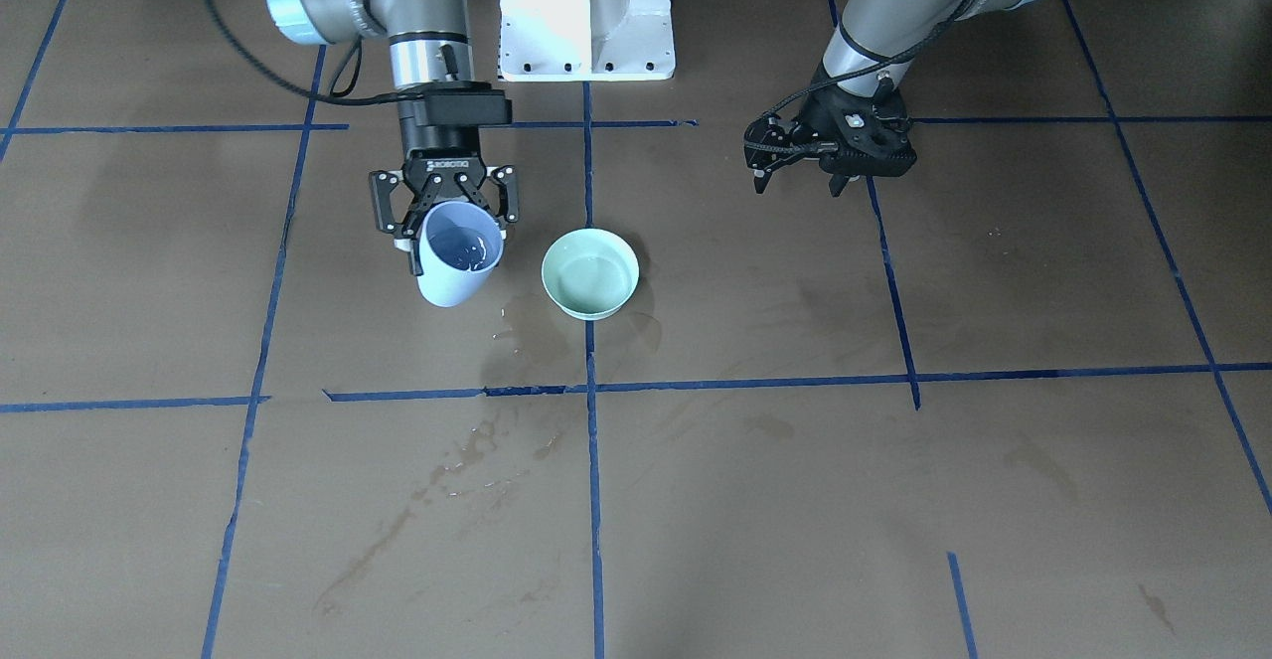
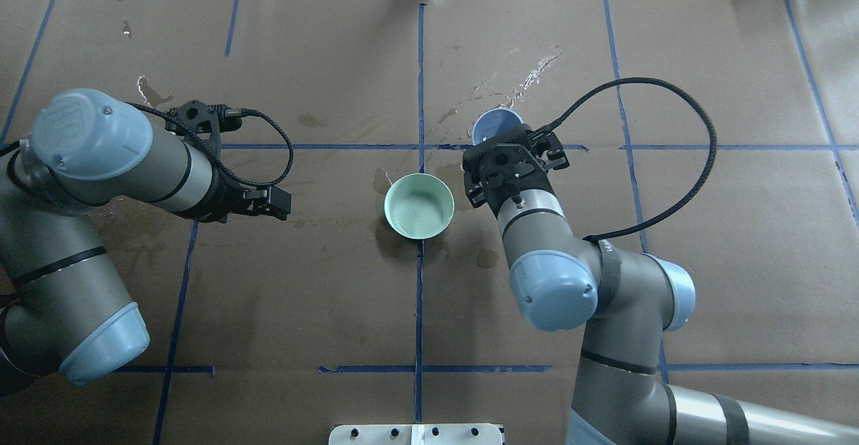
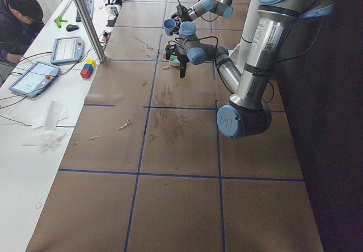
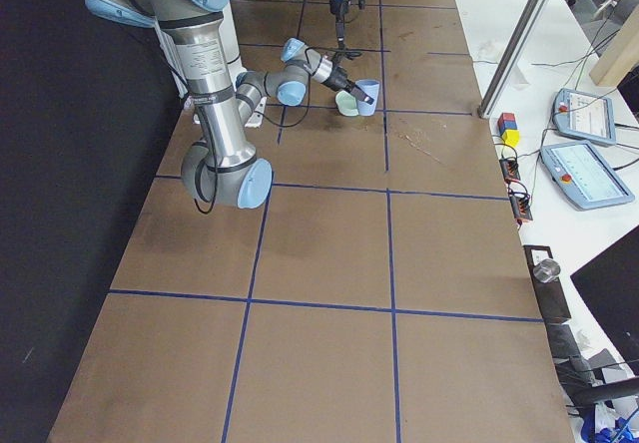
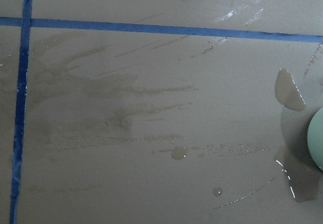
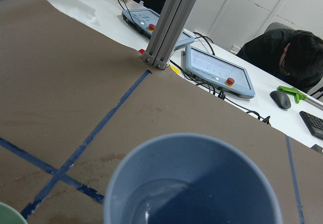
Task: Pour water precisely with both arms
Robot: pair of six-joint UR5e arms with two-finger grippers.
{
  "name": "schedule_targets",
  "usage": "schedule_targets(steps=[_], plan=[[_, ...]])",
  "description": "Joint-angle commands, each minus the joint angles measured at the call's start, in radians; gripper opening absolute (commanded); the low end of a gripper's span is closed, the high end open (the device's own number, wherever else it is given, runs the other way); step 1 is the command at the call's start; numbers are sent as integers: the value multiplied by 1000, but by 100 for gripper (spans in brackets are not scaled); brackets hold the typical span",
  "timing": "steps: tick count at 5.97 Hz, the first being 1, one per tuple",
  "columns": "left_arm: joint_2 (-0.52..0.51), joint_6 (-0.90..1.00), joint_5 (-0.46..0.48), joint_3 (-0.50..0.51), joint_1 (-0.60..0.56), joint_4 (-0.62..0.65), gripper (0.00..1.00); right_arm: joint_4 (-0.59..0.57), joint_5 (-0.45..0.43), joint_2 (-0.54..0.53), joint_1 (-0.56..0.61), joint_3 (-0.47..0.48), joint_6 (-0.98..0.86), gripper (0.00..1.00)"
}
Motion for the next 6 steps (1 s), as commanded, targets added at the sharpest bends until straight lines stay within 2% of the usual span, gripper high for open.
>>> schedule_targets(steps=[1, 5, 6], plan=[[-2, 0, -2, -3, 0, 1, 100, -156, -108, 75, -53, -57, -35, 0], [-2, 0, -2, -4, 0, 1, 100, -172, -174, 104, -79, -130, -205, 0], [-2, 0, -2, -4, 0, 0, 100, -172, -210, 115, -78, -148, -342, 0]])
